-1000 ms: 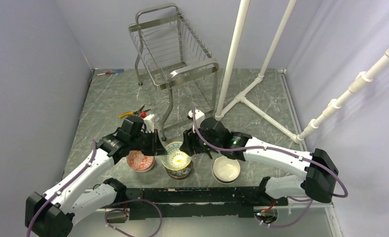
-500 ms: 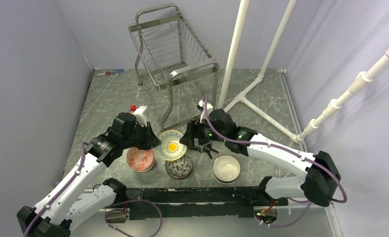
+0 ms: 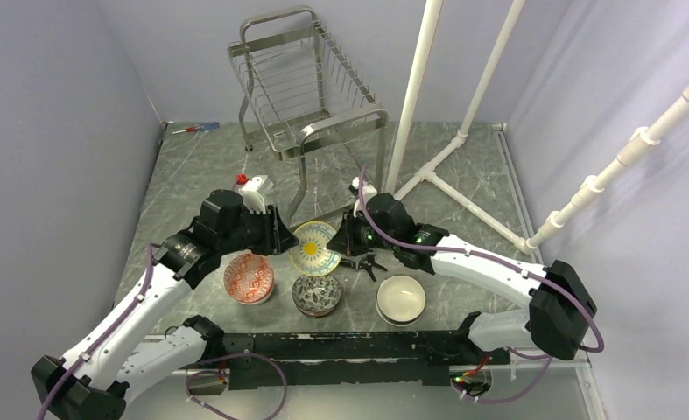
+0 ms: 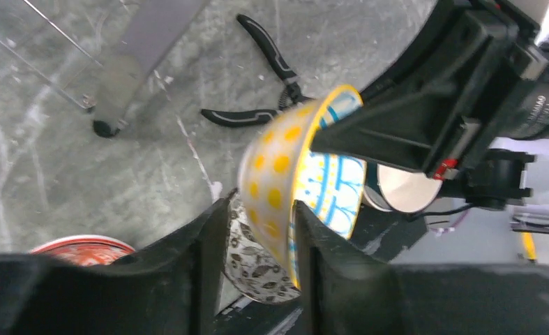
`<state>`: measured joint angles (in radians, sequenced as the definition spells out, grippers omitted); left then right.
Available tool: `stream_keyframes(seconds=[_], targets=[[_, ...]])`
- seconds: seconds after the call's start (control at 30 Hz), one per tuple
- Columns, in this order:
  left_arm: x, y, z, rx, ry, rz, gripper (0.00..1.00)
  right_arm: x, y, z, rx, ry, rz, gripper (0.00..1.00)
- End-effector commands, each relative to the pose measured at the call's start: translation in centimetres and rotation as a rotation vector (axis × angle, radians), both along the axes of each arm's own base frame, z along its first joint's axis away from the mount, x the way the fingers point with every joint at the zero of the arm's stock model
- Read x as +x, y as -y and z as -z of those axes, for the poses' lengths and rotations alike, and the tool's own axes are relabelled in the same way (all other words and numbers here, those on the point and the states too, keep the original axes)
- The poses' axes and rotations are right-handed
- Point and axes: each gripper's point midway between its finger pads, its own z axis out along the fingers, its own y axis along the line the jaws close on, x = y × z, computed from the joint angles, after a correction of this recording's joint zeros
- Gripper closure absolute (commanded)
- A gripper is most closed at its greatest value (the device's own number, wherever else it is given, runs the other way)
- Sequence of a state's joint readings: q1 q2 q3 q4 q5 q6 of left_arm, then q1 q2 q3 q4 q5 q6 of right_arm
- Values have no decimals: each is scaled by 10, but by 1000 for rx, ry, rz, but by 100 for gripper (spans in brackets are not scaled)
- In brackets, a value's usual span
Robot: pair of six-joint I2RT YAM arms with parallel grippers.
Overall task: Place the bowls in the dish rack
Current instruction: Place the bowl in the dish rack.
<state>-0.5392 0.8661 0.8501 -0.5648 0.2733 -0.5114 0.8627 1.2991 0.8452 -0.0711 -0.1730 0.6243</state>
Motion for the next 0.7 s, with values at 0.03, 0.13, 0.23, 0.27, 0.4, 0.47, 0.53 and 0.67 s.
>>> stream_keyframes(seconds=[0.03, 0.13, 0.23, 0.27, 0.4, 0.47, 0.53, 0.67], targets=[[12, 3, -23, -63, 52, -31, 37, -8, -7, -28, 89, 86, -66, 100], [10, 7, -18, -111, 12, -49, 20, -5, -2, -30, 107, 112, -64, 100], [4, 13, -14, -173, -26, -49, 11, -4, 6, -32, 122, 139, -59, 100], [2, 15, -13, -195, -39, -47, 9, -4, 9, -30, 122, 139, -53, 100], [-9, 29, -19, -308, -56, 21, 5, -5, 17, -35, 157, 157, -64, 100], [-16, 39, -26, -380, -67, 74, 5, -8, 18, -41, 182, 175, -79, 100], [-21, 45, -24, -430, -92, 112, 5, -10, 17, -50, 209, 194, -98, 100], [-28, 57, -25, -510, -108, 200, 5, -16, 11, -68, 264, 217, -142, 100]])
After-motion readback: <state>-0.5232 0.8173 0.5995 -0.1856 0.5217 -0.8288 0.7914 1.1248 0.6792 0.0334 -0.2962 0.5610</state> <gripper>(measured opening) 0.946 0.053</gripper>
